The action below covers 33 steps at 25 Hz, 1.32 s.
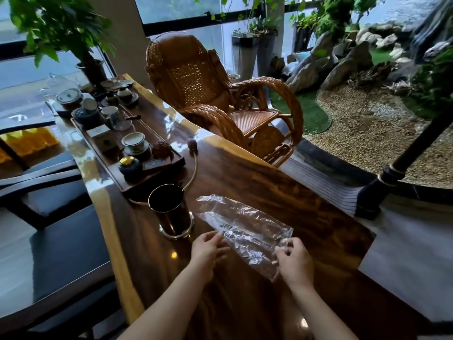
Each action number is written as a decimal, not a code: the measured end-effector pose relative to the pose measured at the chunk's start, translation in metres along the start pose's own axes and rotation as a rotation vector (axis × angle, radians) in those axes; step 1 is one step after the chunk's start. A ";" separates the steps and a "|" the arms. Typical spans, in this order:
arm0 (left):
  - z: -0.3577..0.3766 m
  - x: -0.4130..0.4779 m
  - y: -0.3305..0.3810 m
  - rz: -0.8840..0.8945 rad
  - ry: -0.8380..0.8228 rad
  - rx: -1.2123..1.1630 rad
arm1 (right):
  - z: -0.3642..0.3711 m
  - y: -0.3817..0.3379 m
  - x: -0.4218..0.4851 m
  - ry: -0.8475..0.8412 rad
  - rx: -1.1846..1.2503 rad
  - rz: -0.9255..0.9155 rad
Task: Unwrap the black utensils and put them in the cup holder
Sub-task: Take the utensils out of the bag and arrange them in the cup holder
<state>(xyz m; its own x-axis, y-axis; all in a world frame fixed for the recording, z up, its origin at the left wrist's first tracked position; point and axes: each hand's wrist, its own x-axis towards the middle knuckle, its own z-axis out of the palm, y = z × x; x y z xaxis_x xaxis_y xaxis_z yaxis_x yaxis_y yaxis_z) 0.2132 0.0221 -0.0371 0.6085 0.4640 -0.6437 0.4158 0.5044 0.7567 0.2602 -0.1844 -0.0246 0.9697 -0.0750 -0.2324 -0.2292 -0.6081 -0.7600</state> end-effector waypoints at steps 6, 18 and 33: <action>-0.017 -0.005 0.003 0.363 0.162 0.840 | 0.016 0.004 0.004 -0.082 -0.191 0.042; -0.081 -0.015 0.039 0.671 0.340 0.804 | 0.065 -0.112 -0.021 -0.244 -0.213 -0.471; -0.149 0.017 0.115 0.727 0.255 0.764 | 0.126 -0.201 -0.005 -0.238 -0.188 -0.559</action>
<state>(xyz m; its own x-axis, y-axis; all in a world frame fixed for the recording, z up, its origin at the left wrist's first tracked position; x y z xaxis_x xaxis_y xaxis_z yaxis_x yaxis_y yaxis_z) 0.1705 0.1961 0.0217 0.7574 0.6510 0.0497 0.3770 -0.4983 0.7808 0.2904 0.0381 0.0531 0.8886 0.4581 0.0235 0.3455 -0.6347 -0.6912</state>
